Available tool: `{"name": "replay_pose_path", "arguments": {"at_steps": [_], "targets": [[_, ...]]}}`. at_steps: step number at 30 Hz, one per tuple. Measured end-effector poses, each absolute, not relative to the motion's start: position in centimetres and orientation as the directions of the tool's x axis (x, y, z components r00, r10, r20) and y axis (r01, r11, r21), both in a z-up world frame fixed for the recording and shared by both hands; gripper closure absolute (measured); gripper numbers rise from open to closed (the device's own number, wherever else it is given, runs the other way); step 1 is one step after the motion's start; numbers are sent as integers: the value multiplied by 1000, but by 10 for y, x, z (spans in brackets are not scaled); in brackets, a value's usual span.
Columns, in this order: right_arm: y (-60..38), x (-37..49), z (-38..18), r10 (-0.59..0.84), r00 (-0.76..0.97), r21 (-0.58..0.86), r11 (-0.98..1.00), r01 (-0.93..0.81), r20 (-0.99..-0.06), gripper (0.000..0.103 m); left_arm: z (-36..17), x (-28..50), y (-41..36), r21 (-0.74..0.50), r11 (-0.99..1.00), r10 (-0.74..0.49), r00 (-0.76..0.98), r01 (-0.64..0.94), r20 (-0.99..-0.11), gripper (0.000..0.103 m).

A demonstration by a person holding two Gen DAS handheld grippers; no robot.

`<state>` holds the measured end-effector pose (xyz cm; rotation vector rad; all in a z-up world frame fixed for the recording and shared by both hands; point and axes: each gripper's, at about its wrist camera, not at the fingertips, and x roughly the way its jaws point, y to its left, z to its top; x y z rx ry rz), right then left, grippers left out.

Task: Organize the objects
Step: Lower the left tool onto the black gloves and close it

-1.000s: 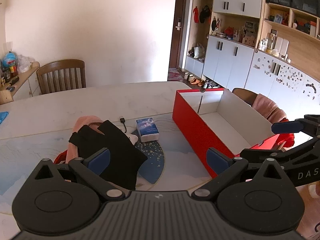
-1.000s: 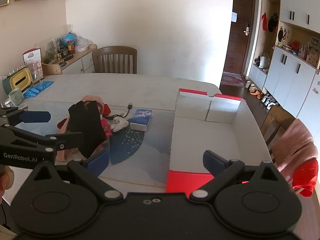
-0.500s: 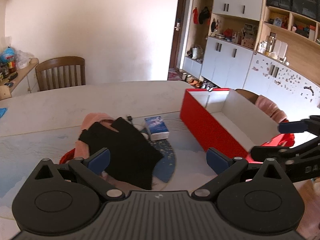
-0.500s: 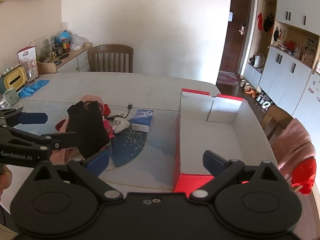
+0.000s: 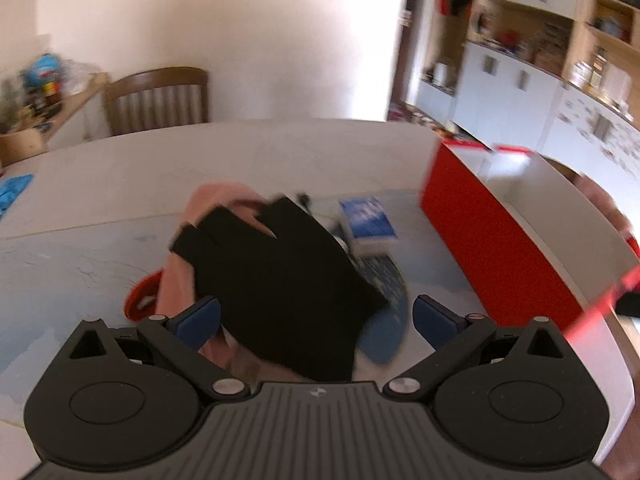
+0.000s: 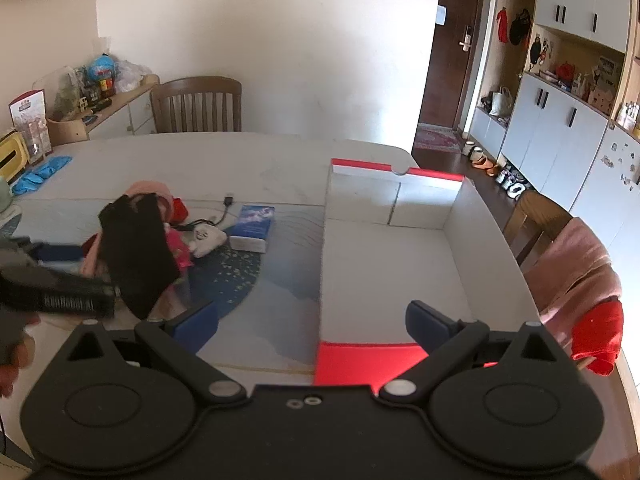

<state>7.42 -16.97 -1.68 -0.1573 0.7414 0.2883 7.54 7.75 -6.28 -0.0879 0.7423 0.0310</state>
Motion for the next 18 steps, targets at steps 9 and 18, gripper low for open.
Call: {"name": "replay_pose_path", "arguments": {"at_steps": [9, 18], "targets": [[-201, 108, -22, 231, 671, -36, 932, -359, -705, 3, -67, 118, 66, -8, 960, 197, 697, -280, -689, 1], [-233, 136, -29, 247, 647, -30, 922, -385, -721, 3, -80, 130, 61, -3, 917, 285, 660, -399, -696, 27]]}}
